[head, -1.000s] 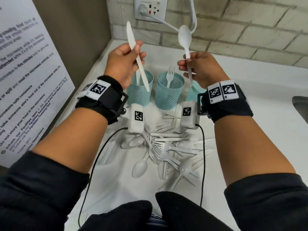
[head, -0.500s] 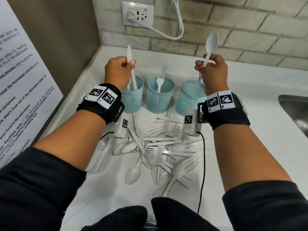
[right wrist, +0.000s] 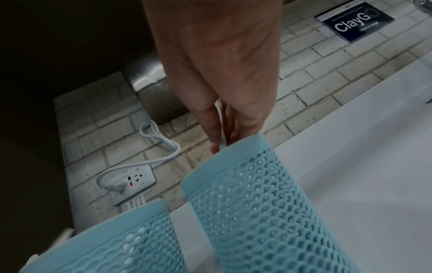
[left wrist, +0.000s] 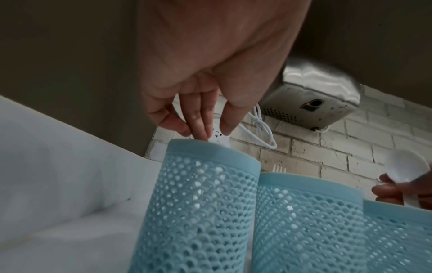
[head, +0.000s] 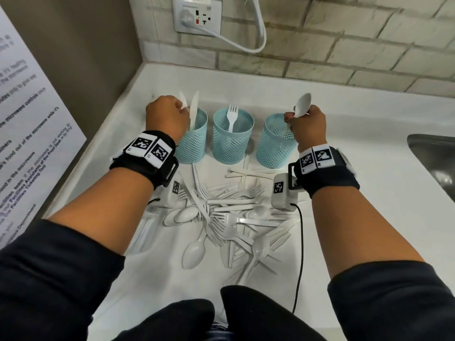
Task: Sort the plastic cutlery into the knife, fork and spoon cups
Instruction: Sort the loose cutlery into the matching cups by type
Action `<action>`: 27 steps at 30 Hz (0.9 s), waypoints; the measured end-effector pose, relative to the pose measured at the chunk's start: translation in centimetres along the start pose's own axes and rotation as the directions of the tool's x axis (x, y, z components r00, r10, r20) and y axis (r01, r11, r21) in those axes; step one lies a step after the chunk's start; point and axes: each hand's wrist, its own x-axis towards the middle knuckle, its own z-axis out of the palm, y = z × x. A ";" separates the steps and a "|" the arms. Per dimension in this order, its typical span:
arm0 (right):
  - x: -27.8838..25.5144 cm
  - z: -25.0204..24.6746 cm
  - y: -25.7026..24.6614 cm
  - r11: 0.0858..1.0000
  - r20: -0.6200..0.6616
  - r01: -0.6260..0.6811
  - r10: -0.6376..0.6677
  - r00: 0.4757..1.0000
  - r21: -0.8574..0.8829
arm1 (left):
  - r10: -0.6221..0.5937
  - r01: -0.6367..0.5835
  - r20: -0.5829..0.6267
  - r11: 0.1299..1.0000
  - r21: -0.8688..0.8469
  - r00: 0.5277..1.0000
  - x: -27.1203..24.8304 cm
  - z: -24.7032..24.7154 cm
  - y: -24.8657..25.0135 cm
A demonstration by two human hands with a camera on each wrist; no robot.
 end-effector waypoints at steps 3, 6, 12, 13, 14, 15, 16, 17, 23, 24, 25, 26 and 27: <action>0.0 -0.2 -0.2 0.999 -0.015 0.016 -0.016 1.000 -0.033 | -0.019 0.019 -0.017 0.999 -0.038 1.000 -0.3 -0.3 -0.1; -0.5 -0.6 -0.9 0.995 -0.039 0.087 -0.089 0.995 -0.038 | -0.001 -0.003 -0.067 0.998 -0.056 0.998 -1.2 -0.9 0.2; -2.7 -0.2 -3.8 0.861 -0.106 0.489 -0.504 0.857 -0.139 | 0.033 -0.032 0.043 0.999 -0.019 0.999 -3.7 -2.0 1.5; -3.1 -0.3 -4.4 0.858 -0.024 0.507 -0.511 0.859 -0.080 | 0.034 -0.038 0.121 0.999 0.031 0.992 -4.1 -2.1 1.6; -3.6 -0.4 -4.9 0.868 0.124 0.495 -0.488 0.864 -0.037 | 0.029 -0.049 0.206 0.995 0.090 0.978 -4.5 -2.0 1.5; -4.2 -0.6 -5.5 0.888 0.336 0.457 -0.415 0.846 -0.053 | 0.017 -0.061 0.284 0.987 0.146 0.959 -4.8 -2.0 1.3; -4.9 -0.8 -5.9 0.900 0.552 0.416 -0.282 0.785 -0.131 | -0.001 -0.070 0.346 0.979 0.193 0.938 -5.1 -1.9 1.2; -5.5 -0.8 -6.1 0.892 0.707 0.380 -0.105 0.699 -0.244 | -0.021 -0.076 0.392 0.970 0.230 0.920 -5.4 -1.8 1.0; -7.7 1.5 -2.5 0.739 0.714 0.318 0.302 0.631 -0.594 | -0.151 -0.107 0.545 0.905 0.413 0.825 -7.2 -0.6 -0.7; -7.9 2.0 -1.7 0.690 0.710 0.371 0.295 0.640 -0.621 | -0.165 -0.106 0.551 0.898 0.426 0.818 -7.4 -0.5 -0.9; -8.0 2.3 -0.9 0.625 0.711 0.436 0.290 0.641 -0.648 | -0.175 -0.103 0.554 0.895 0.433 0.814 -7.6 -0.4 -1.1; -8.0 2.6 -0.2 0.555 0.712 0.496 0.283 0.642 -0.668 | -0.181 -0.095 0.551 0.896 0.434 0.814 -7.8 -0.4 -1.1; -7.9 2.8 0.4 0.492 0.710 0.540 0.272 0.650 -0.683 | -0.185 -0.083 0.545 0.899 0.430 0.818 -8.0 -0.4 -1.1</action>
